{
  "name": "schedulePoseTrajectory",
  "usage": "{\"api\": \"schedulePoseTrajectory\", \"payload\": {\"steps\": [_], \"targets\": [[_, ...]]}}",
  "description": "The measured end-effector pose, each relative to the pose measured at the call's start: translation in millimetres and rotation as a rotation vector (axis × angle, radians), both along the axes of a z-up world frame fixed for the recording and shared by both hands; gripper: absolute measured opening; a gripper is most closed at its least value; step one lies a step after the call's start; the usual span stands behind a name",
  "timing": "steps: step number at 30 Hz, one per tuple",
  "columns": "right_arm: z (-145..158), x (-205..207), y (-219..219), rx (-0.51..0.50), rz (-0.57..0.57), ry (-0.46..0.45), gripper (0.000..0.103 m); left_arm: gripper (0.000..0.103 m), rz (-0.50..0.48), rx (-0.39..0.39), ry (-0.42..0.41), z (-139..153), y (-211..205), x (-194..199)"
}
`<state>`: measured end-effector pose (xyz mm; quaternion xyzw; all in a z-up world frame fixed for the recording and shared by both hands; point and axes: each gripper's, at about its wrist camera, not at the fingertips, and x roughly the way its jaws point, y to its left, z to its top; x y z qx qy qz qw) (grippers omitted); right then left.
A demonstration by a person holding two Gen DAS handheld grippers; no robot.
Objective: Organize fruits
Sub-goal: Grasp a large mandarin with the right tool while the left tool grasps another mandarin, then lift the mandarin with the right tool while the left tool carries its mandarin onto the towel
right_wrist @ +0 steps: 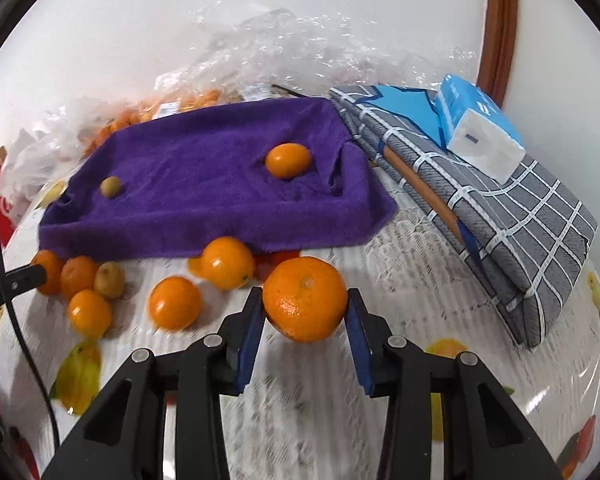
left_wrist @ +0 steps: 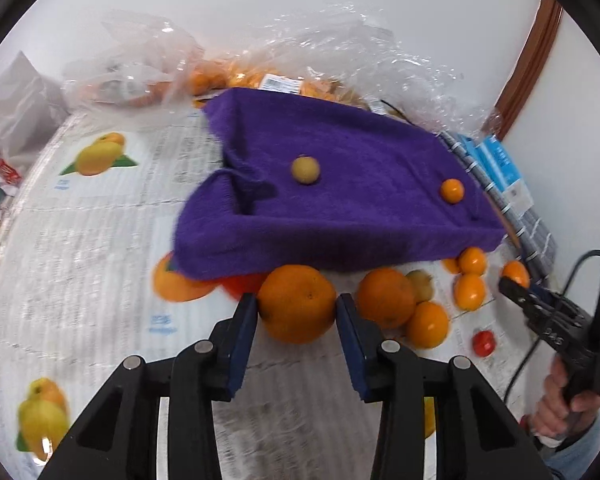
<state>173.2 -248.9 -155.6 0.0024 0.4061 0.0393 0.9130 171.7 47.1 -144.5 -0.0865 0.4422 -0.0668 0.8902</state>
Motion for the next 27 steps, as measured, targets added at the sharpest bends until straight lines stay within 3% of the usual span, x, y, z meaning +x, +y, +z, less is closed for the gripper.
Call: {"api": "schedulePoseTrajectory", "payload": {"steps": [6,10,18,27], "targets": [[-15,1,5,-0.001,0.005,0.051,0.04,0.04,0.009,-0.017,-0.001,-2,7,0],[-16,1,5,0.003,-0.001,0.036,0.041,0.048,0.013,-0.009,0.017,-9,3,7],[-16,-1,6,-0.009,-0.002,0.022,0.04,0.041,0.01,0.03,-0.022,-13,-5,3],[12,-1,-4,0.001,-0.042,-0.027,0.04,0.041,0.025,-0.017,-0.071,16,3,0]]}}
